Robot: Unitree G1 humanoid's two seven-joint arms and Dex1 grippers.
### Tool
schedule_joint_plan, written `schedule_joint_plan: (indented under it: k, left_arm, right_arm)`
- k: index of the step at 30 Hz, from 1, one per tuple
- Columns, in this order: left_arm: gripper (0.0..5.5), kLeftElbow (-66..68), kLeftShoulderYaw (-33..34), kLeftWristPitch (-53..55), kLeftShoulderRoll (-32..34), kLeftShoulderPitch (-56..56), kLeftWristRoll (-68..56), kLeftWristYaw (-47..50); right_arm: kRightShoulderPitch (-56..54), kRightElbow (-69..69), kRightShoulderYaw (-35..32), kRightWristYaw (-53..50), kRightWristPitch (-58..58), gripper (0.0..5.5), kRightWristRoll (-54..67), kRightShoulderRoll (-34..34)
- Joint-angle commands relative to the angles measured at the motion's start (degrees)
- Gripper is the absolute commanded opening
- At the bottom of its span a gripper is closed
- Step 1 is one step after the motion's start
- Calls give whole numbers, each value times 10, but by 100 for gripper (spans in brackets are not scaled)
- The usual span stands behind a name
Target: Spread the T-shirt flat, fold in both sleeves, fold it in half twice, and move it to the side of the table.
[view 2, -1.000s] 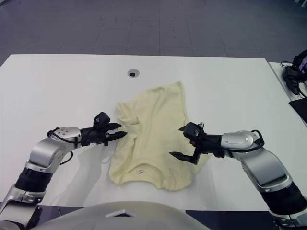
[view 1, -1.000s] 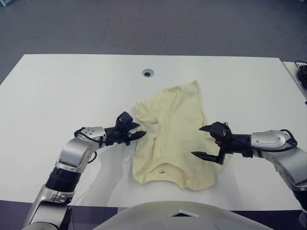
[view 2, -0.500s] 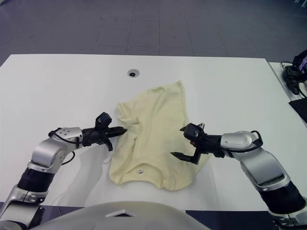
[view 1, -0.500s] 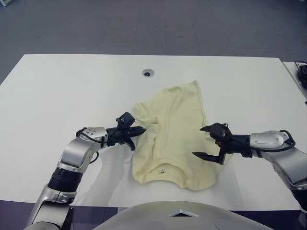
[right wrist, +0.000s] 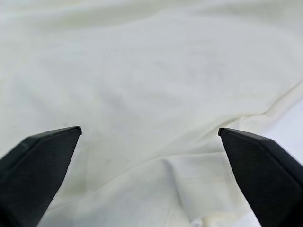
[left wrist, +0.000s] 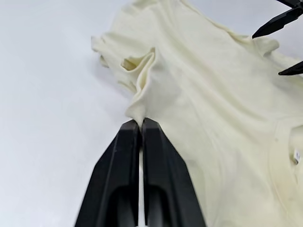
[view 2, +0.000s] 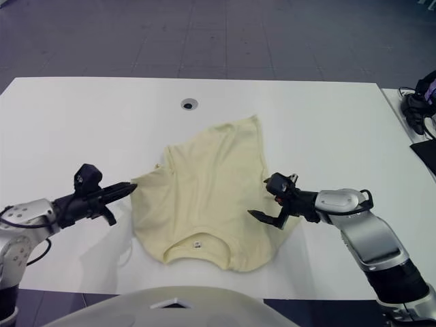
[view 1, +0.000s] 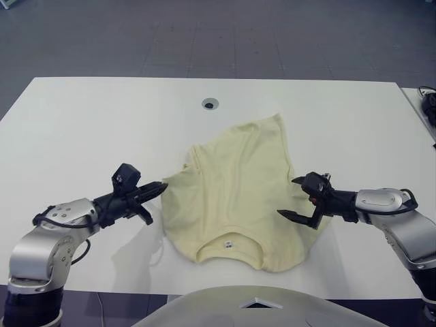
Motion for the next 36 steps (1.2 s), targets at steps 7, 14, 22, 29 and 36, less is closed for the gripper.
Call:
schedule_joint_plan:
  k: [7,14,22,29,36]
  left_arm:
    - [41,10,40,-13,35,69,6,-11]
    - [163,71,82,26,29,-112,-131,-31]
    - [293,347,-179,-249,-2,-329,170,16]
    - [420,580,-282,-480,-43,-404,292,-44]
    - [528,677,-299,-571,-73,-433,321,-75]
  right_arm:
    - [6,-17,-20,-17,27,540,2,11]
    - [10,-43,-6,-20,33,540,0,13]
    - [47,11,88,-34,-42,540,-145,-45]
    - [36,37,91,-24,-69,540,-166,-62]
    - [14,50,100,-14,-78,540,-169,-56]
